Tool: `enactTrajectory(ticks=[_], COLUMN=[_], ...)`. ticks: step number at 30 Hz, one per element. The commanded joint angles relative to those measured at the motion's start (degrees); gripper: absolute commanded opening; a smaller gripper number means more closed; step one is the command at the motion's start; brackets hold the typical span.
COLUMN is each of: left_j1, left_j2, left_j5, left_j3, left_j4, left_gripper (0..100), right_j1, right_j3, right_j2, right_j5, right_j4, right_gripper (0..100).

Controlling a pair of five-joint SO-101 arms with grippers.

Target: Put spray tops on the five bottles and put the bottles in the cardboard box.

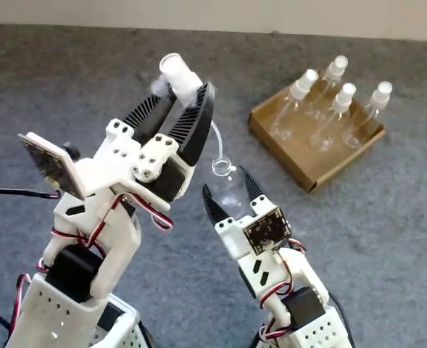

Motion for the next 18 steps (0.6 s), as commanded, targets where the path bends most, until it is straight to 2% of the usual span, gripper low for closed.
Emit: enactTrajectory(ticks=[1,18], left_j1=[0.5,1.0], left_j2=[-0.7,-0.9], left_j5=[-0.8,-0.8], left_j3=[-0.4,16.0], left_j4=[-1.9,-2.1], left_gripper=[4,4], right_j1=[-0.4,-0.4], right_j3=[9.2,9.2], right_j2=[-0.7,-0.7], right_j5=[-0.4,-0.3], right_j4=[0.2,0.2], right_gripper=[6.7,6.7])
